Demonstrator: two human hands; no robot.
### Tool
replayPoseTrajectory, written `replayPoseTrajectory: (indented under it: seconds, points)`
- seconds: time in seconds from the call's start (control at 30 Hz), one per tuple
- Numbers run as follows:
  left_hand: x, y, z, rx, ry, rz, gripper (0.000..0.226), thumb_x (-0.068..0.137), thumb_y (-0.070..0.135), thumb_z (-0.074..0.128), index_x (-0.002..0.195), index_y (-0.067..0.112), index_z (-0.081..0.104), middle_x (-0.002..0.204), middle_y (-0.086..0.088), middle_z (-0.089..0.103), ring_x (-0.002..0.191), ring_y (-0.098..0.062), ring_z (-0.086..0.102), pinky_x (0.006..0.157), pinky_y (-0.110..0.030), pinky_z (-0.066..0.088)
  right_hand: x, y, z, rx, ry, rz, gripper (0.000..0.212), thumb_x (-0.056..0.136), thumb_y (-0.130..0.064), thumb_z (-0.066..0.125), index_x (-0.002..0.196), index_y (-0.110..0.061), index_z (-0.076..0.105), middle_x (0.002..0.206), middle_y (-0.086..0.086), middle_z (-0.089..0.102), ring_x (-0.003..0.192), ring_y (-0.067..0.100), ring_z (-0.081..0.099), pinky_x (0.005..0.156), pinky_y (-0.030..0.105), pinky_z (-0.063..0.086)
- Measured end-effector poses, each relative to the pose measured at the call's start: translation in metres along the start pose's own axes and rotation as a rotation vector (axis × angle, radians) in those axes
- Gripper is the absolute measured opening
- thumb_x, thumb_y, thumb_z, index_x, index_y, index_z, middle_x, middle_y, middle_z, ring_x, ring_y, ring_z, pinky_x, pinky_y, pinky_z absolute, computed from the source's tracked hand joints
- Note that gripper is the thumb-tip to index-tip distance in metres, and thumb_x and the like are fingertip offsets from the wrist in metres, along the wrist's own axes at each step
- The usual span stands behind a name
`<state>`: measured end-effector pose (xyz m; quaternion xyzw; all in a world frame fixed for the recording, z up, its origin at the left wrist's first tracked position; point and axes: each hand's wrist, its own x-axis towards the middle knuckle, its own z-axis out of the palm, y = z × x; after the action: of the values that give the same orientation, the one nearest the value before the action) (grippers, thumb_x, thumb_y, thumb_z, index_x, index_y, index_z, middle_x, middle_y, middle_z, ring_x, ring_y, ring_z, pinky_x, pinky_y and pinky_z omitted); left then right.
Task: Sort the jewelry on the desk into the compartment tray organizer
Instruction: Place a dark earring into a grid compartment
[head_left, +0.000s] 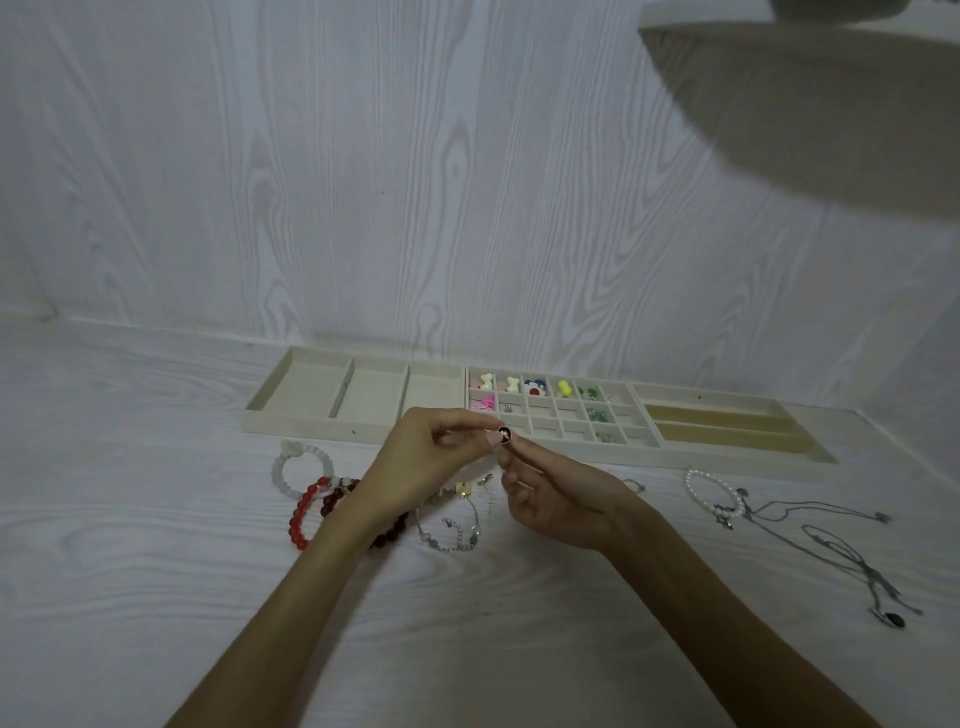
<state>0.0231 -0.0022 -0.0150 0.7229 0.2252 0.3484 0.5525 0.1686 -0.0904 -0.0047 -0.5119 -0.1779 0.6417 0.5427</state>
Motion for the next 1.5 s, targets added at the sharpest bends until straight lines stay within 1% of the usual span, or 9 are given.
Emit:
replayPoseTrajectory:
  seconds: [0.3,0.57,0.67,0.8,0.87,1.0,1.1,1.27,1.5]
  points:
    - [0.001,-0.006,0.006,0.108,0.088,0.03,0.007,0.078,0.025,0.075,0.082,0.031,0.074,0.079,0.011,0.074,0.067,-0.01,0.071,0.065,-0.02,0.056,-0.002,0.008,0.003,-0.12,0.234,-0.172,0.023,0.083,-0.028,0.069,0.098,-0.011,0.065,0.074,-0.002,0.052,0.053,0.004,0.045,0.045,0.015,0.034]
    - [0.004,-0.003,0.018,-0.083,0.106,-0.067,0.006,0.086,0.021,0.066,0.089,0.021,0.072,0.074,0.008,0.074,0.064,-0.001,0.066,0.049,-0.009,0.043,-0.005,0.006,-0.001,-0.264,0.212,-0.37,0.032,0.085,-0.033,0.065,0.112,-0.016,0.068,0.083,-0.003,0.063,0.069,0.007,0.046,0.062,0.019,0.039]
    - [0.011,0.0,0.019,0.019,0.037,-0.029,0.007,0.087,0.019,0.066,0.09,0.019,0.072,0.069,0.011,0.071,0.066,0.002,0.065,0.056,-0.009,0.045,-0.004,0.002,-0.006,-0.314,0.289,-0.42,0.033,0.083,-0.035,0.067,0.11,-0.017,0.07,0.068,-0.005,0.058,0.063,0.008,0.042,0.057,0.019,0.038]
    - [0.036,0.013,0.018,0.26,-0.015,0.036,0.018,0.086,0.033,0.066,0.093,0.019,0.073,0.082,0.009,0.072,0.081,-0.006,0.065,0.085,-0.035,0.052,0.001,-0.015,-0.008,-0.384,0.417,-0.559,0.023,0.082,-0.036,0.069,0.099,-0.021,0.074,0.06,-0.012,0.059,0.054,0.002,0.047,0.05,0.011,0.039]
    - [0.049,0.021,0.019,0.321,-0.02,0.077,0.019,0.086,0.039,0.064,0.091,0.024,0.073,0.086,0.011,0.072,0.086,-0.005,0.065,0.089,-0.041,0.051,0.004,-0.027,-0.006,-0.415,0.439,-0.673,0.014,0.081,-0.034,0.07,0.09,-0.025,0.075,0.064,-0.019,0.066,0.059,-0.005,0.059,0.054,0.004,0.042]
    - [0.07,0.019,0.009,0.406,0.016,0.107,0.013,0.085,0.044,0.064,0.089,0.033,0.071,0.087,0.017,0.071,0.084,-0.001,0.064,0.083,-0.039,0.054,0.01,-0.056,-0.007,-0.561,0.472,-0.864,0.008,0.082,-0.027,0.07,0.088,-0.025,0.075,0.079,-0.018,0.072,0.075,-0.007,0.065,0.062,0.002,0.045]
    - [0.079,0.007,-0.017,0.7,-0.028,0.026,0.022,0.086,0.04,0.064,0.107,0.039,0.065,0.115,0.015,0.065,0.099,-0.003,0.06,0.085,-0.032,0.048,0.012,-0.079,-0.017,-0.645,0.479,-0.922,0.008,0.082,-0.022,0.07,0.082,-0.029,0.074,0.077,-0.02,0.071,0.074,-0.005,0.066,0.063,0.004,0.046]
    - [0.082,-0.015,-0.037,0.799,-0.271,-0.143,0.058,0.084,0.05,0.062,0.137,0.033,0.045,0.147,0.007,0.042,0.134,-0.017,0.039,0.109,-0.041,0.034,0.032,-0.096,-0.026,-0.937,0.396,-0.854,0.008,0.082,-0.023,0.07,0.08,-0.03,0.074,0.076,-0.016,0.072,0.066,0.001,0.063,0.061,0.009,0.048]
    - [0.085,-0.032,-0.037,0.869,-0.325,-0.109,0.065,0.084,0.059,0.057,0.14,0.03,0.042,0.15,0.01,0.036,0.138,-0.016,0.032,0.111,-0.042,0.032,0.056,-0.12,-0.05,-1.636,0.331,-0.528,0.013,0.083,-0.026,0.07,0.091,-0.017,0.077,0.085,-0.004,0.072,0.067,0.0,0.056,0.069,0.023,0.044]
